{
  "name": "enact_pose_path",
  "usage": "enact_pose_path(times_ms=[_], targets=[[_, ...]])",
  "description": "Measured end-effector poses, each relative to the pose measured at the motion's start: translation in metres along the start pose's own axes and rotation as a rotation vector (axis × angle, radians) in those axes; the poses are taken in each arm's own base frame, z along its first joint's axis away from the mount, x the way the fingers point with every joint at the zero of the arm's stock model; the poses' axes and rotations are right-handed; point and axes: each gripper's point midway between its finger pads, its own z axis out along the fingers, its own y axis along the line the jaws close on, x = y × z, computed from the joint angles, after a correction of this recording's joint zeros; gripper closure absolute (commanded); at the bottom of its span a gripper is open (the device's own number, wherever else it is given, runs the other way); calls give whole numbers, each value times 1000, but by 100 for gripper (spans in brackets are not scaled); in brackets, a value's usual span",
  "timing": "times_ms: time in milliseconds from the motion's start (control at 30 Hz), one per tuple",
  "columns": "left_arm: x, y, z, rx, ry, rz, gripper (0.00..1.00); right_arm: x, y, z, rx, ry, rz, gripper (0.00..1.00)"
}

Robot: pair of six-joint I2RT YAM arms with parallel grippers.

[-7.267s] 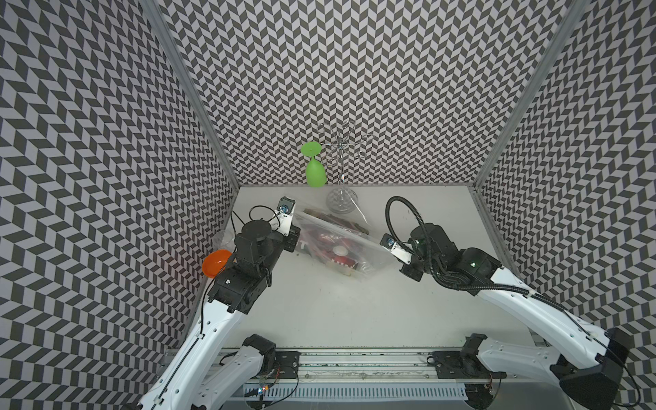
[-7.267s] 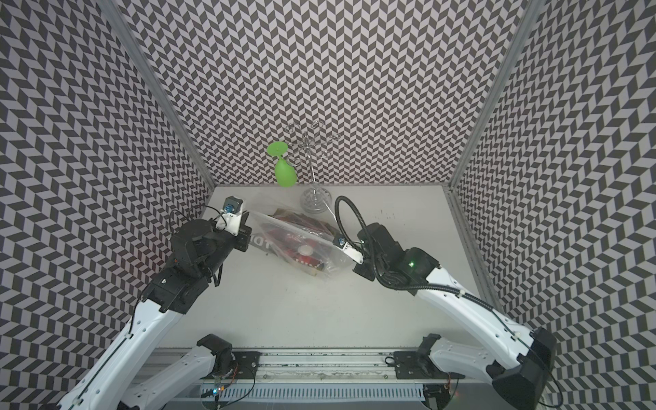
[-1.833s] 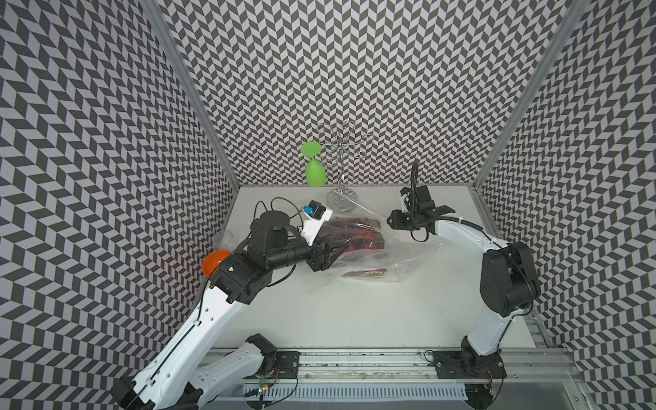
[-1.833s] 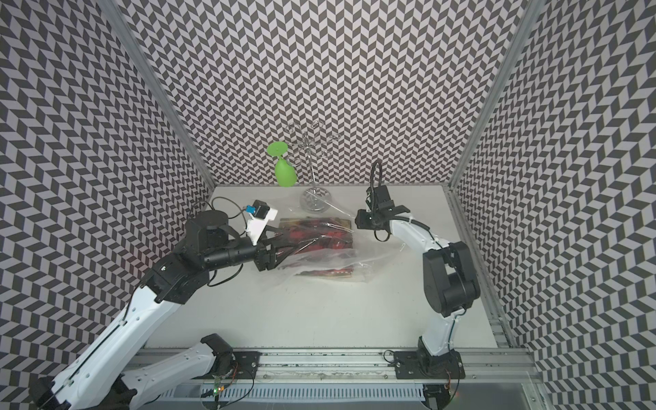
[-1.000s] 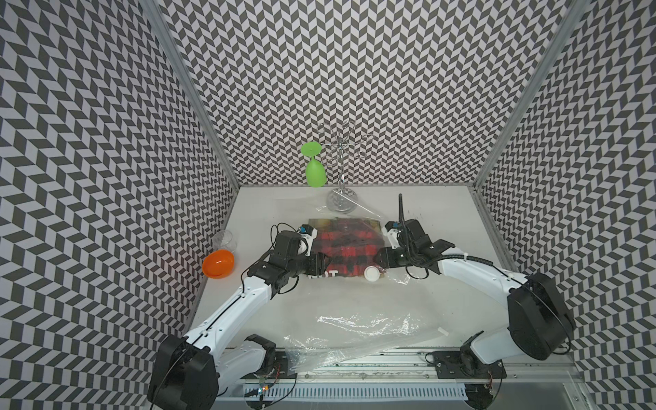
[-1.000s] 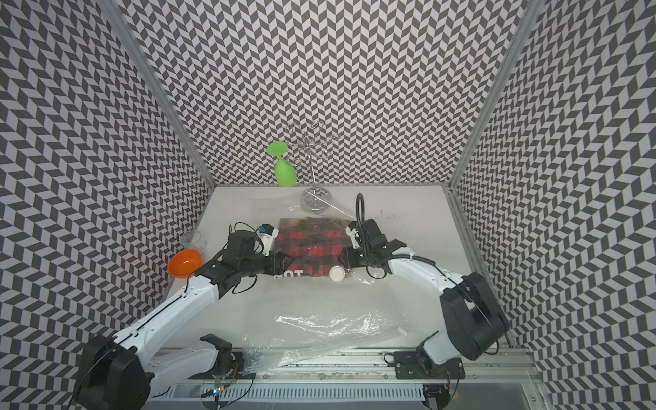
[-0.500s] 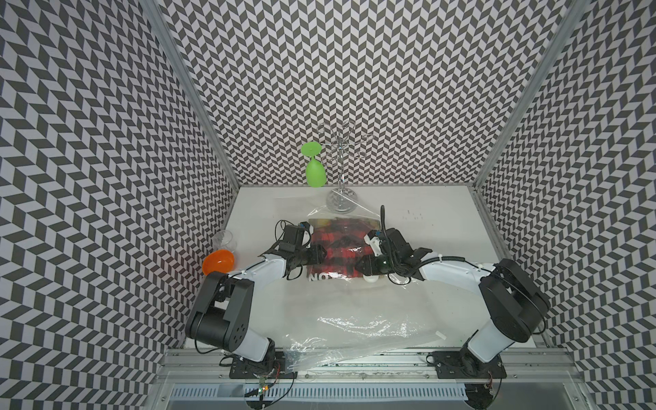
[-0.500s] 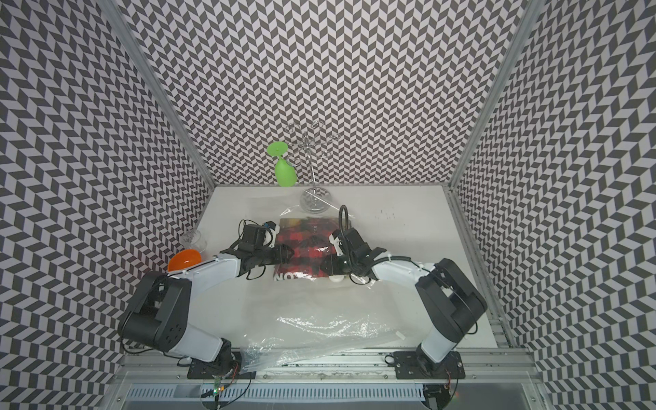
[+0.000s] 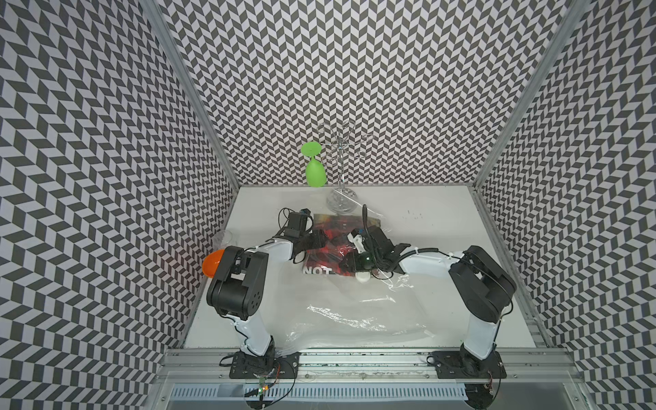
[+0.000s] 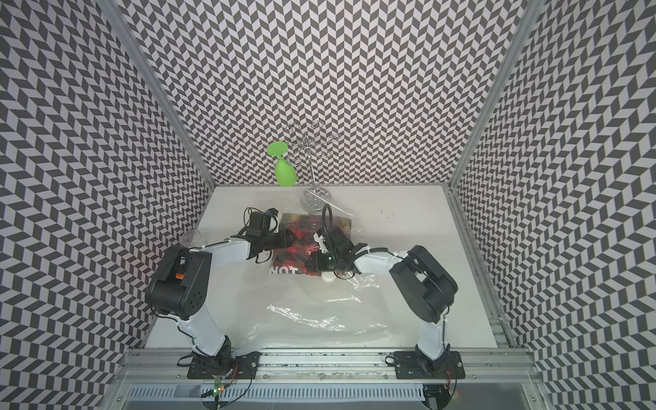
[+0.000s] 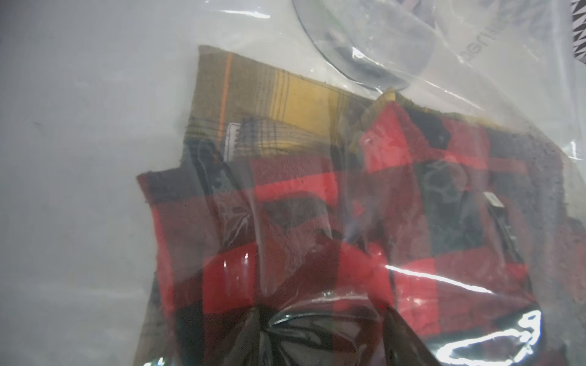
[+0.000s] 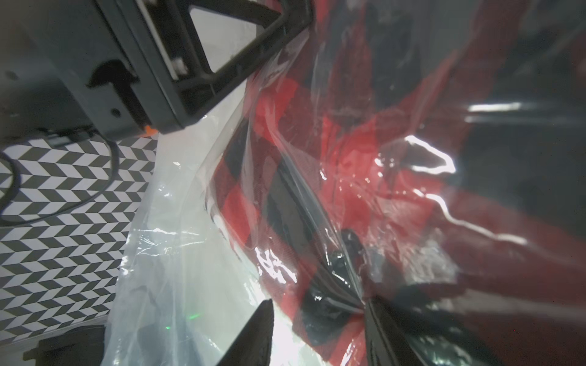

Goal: Place the folded shirt into the vacuum bag
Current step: Adjust the vacuum bag at the center of the board.

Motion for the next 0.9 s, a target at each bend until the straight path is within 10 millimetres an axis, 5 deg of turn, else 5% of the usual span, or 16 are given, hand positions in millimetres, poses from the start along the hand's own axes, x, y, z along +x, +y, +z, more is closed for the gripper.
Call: enact_pose_path(times_ms=[167, 367, 500, 600, 767, 900], targets=[[-4, -2, -12, 2, -12, 11, 36, -6, 8, 2, -5, 3, -27, 52], [-35, -25, -82, 8, -142, 90, 32, -16, 23, -23, -6, -26, -128, 48], [-64, -40, -143, -6, -301, 158, 25, -45, 43, -81, -13, -178, -262, 38], [-73, -47, -184, -25, -437, 203, 17, -69, 38, -138, 35, -371, -327, 28], [-70, -39, -219, -89, -609, 231, 17, -90, -5, -231, 209, -749, -346, 17], [-78, -23, -226, -183, -688, 198, 17, -94, -49, -274, 408, -908, -340, 14]])
